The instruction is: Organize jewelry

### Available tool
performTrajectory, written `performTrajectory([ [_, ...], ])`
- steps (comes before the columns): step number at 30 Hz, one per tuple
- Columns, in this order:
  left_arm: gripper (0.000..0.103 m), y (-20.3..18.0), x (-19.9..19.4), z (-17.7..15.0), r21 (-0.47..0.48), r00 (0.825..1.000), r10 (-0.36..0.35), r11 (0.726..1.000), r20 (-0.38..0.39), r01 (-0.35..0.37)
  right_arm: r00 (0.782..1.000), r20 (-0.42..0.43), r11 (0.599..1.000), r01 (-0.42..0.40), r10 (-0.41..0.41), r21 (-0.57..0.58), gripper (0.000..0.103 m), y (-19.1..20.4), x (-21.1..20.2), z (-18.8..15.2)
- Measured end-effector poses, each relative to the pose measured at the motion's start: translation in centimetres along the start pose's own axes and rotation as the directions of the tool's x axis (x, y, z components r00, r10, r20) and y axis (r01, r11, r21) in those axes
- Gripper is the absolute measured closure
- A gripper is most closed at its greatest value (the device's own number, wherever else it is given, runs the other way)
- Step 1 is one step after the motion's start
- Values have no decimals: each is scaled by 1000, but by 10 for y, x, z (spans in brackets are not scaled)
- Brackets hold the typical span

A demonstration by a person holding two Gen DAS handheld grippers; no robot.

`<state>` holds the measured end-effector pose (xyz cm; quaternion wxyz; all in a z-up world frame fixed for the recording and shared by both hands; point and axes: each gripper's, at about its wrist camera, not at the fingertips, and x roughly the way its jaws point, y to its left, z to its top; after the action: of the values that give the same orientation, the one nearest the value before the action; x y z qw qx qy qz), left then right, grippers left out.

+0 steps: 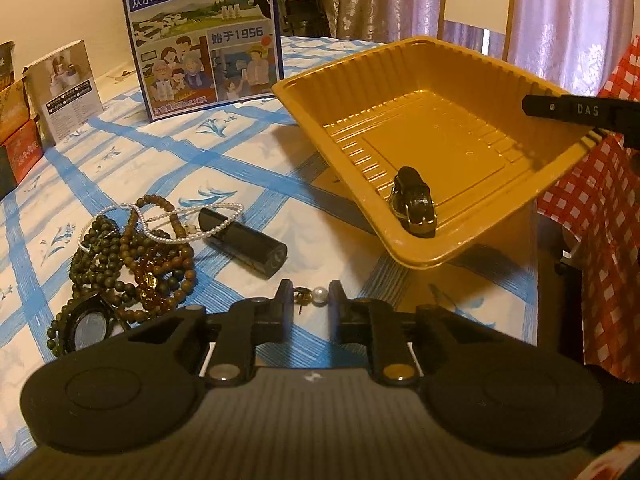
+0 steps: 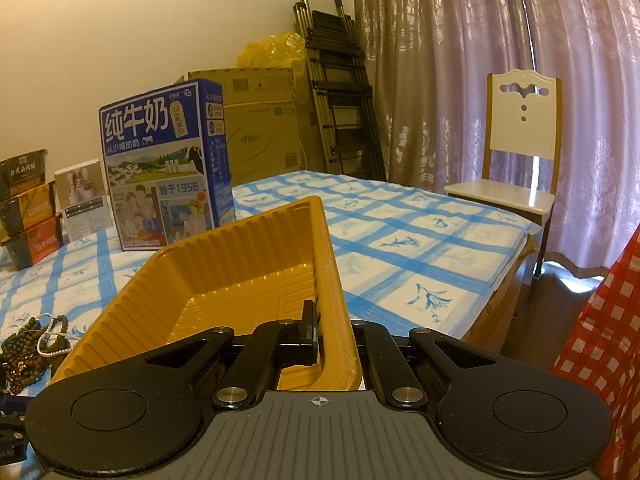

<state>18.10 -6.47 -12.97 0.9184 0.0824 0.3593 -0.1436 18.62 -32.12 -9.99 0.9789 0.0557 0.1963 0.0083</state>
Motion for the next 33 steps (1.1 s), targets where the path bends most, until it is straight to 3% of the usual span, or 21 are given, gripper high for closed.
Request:
performTrajectory([
  [7,87,6,-30,19,-69,996,-11,997,87,17,1000,0,1000,0,0,-1,99,0,0,0],
  [12,87,4,-48,42,-113,983,-96,987,155,114,1000,0,1000,0,0,0,99,1,0,0],
  [18,87,-22,-31,61,-117,967,-225,964,123,239,1000,2,1000,0,1,-3,99,1,0,1],
  [21,87,-33,-21,64,-121,964,-251,958,94,261,1000,4,1000,-3,3,-6,99,2,-1,2],
  [27,87,-42,-8,63,-131,965,-254,957,63,260,1000,6,1000,-2,2,-7,99,4,-2,3],
  [33,75,-43,-10,61,-147,966,-244,956,83,254,1000,6,1000,-1,1,-7,99,3,-2,3],
])
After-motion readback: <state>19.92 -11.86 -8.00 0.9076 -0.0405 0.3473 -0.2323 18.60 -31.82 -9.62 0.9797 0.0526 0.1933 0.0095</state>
